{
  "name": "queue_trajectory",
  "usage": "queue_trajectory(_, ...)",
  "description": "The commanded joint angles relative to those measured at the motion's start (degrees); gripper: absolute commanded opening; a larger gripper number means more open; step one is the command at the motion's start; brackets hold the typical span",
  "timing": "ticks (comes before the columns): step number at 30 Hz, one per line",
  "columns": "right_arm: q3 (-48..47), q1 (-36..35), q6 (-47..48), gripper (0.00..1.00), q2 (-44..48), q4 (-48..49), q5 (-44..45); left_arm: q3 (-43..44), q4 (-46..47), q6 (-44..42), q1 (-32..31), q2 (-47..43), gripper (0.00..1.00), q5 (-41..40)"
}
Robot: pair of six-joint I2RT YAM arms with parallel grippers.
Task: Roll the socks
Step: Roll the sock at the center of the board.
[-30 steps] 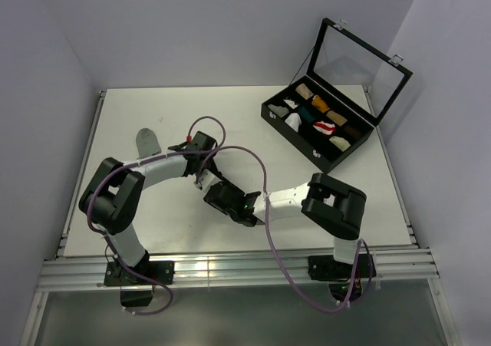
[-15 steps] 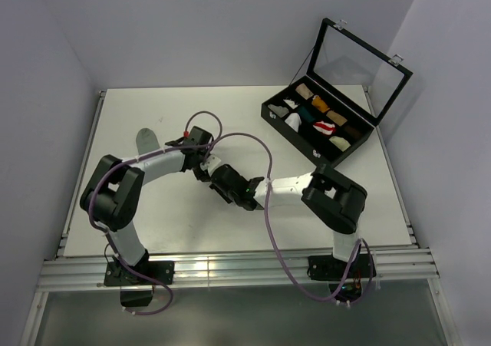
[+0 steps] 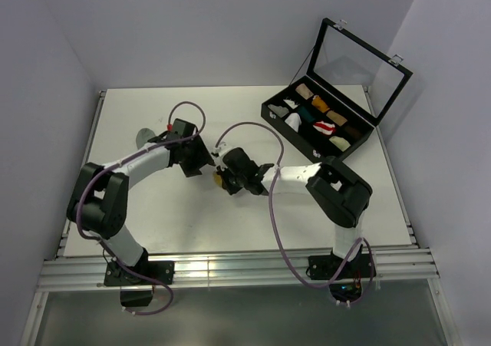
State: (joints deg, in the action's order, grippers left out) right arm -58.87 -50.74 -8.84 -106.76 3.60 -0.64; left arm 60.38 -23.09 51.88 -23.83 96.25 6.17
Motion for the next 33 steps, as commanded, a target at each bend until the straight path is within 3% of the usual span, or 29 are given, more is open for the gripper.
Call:
queue_trajectory(1, 2.89, 1.08, -2.32, 0.0, -3.19, -12.65, -6.11, -1.83, 1.64, 2.08, 0.63, -4.92, 0.64, 0.33)
queue_trajectory(7, 2.09, 1.96, -3.46, 0.0, -3.89, -12.3, -11.21, -12.38, 11.83, 9.38, 0.2, -9.23, 0.65, 3.49)
queue_trajectory(12, 2.44, 4.06, -4.69, 0.0, -4.68, -11.42, -17.0, -13.88, 15.61, 10.79, -1.56, -8.01, 0.65, 2.7)
queue_trajectory(22, 2.45, 5.39, -5.4, 0.0, -5.65, -10.71, -19.92, -15.73, 20.72, 12.2, -3.06, -5.55, 0.62, 1.38)
queue_trajectory(26, 2.53, 5.74, -5.66, 0.0, -5.56, -10.19, -21.24, -15.73, 20.72, 12.19, -3.32, -3.26, 0.55, 0.68)
queue_trajectory(33, 4.03, 6.09, -5.84, 0.0, -2.58, -8.17, -20.63, -14.41, 17.83, 11.06, -4.46, -0.1, 0.28, -0.29)
